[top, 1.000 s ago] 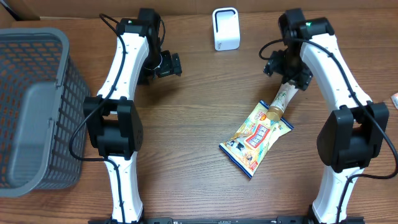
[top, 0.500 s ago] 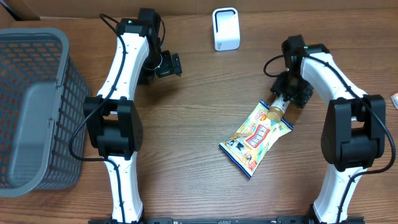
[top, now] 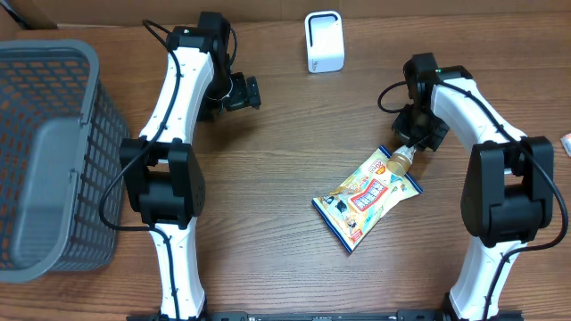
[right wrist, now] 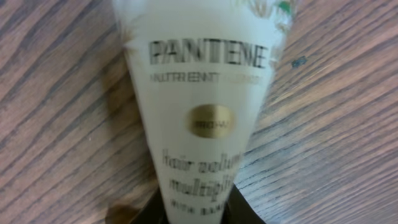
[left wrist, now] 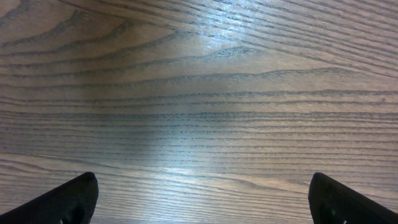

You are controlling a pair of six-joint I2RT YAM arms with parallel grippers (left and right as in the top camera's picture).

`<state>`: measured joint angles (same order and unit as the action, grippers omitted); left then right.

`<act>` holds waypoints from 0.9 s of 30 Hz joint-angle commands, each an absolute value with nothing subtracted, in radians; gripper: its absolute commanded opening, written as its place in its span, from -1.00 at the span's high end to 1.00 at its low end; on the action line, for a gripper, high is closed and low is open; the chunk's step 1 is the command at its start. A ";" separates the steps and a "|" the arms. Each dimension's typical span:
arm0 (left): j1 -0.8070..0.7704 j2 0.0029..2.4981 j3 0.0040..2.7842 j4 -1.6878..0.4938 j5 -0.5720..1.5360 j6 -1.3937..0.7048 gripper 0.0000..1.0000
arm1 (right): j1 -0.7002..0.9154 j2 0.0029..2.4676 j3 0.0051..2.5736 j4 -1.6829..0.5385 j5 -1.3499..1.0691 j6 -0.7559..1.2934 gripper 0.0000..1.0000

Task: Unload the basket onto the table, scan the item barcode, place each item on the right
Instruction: 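Lift the Pantene tube to the white scanner with the right gripper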

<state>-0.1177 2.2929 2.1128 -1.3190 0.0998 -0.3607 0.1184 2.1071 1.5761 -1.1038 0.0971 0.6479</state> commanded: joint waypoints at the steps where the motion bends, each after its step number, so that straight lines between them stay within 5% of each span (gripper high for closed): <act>1: -0.118 2.289 2.116 -1.319 0.093 -0.363 -0.99 | 0.116 2.104 1.631 -1.116 0.104 0.587 0.81; 11: -0.118 2.289 2.116 -1.319 0.094 -0.363 -1.00 | 0.117 2.104 1.907 -1.150 0.009 0.437 0.93; 20: -0.118 2.289 2.116 -1.319 0.094 -0.363 -1.00 | 0.116 2.104 1.998 -0.859 -0.409 0.384 0.93; 27: -0.118 2.289 2.116 -1.319 0.094 -0.363 -1.00 | 0.144 2.104 1.994 -0.589 -0.426 0.385 0.93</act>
